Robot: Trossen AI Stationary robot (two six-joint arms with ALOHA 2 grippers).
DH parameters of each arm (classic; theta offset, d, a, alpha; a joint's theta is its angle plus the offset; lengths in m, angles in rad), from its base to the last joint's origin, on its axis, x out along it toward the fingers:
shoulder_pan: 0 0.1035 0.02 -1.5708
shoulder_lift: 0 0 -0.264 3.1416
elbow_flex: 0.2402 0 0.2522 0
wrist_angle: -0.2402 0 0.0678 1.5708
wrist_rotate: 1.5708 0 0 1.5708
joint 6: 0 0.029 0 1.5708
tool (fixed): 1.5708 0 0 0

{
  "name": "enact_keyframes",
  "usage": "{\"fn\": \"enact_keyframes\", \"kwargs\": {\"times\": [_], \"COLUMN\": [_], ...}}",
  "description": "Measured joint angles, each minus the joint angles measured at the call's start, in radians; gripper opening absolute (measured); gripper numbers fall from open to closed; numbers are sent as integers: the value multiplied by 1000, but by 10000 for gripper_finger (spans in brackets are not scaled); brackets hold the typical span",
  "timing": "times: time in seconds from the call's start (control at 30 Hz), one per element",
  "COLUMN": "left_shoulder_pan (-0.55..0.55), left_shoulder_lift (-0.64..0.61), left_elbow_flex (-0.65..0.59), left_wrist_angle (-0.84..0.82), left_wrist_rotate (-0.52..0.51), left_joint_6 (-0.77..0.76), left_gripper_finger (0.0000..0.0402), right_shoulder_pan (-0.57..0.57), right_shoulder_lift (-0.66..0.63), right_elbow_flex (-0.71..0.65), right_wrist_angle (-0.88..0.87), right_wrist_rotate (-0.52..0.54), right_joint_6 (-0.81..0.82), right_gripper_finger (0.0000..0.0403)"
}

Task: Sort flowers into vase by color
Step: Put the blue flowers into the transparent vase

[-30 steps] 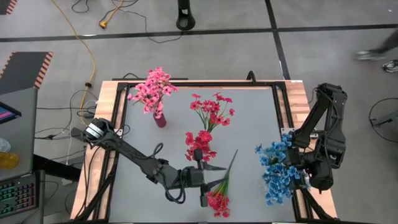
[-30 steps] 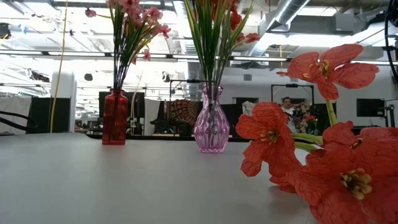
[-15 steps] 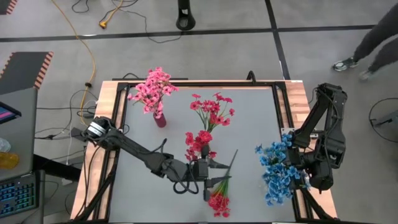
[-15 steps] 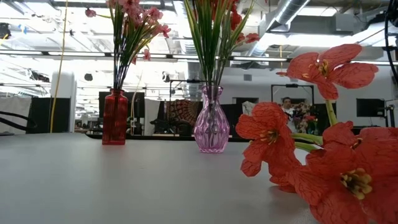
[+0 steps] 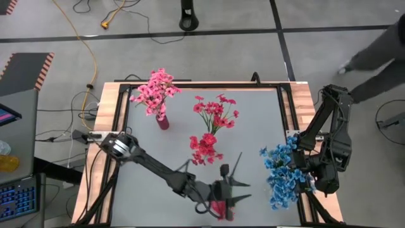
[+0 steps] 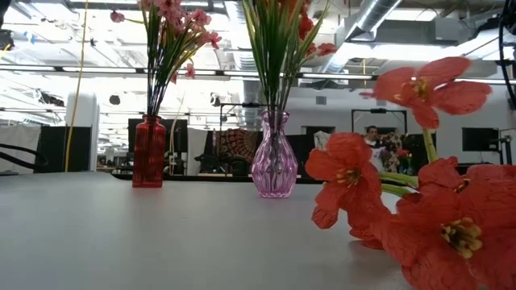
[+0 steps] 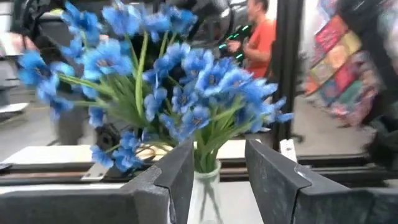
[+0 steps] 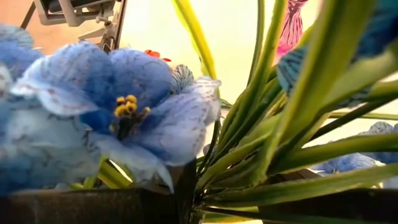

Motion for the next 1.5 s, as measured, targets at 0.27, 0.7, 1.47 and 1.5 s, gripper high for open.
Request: {"fn": "enact_keyframes", "kwargs": {"times": [0.27, 0.7, 1.47, 1.5], "left_shoulder_pan": [4, 47, 99, 101], "left_shoulder_lift": [235, 303, 450, 467], "left_elbow_flex": [259, 326, 400, 422], "left_wrist_angle": [-13, -152, -17, -16], "left_wrist_rotate": [23, 58, 83, 83], "left_joint_6": [7, -200, -180, -180], "left_gripper_finger": [132, 232, 297, 297], "right_shoulder_pan": [0, 0, -1, -1], "right_shoulder_lift": [0, 0, 0, 0], "right_elbow_flex": [0, 0, 0, 0], "right_wrist_angle": [-1, -1, 3, 3], "right_wrist_rotate": [0, 0, 0, 0], "right_joint_6": [0, 0, 0, 0], "right_gripper_finger": [162, 162, 162, 162]}}
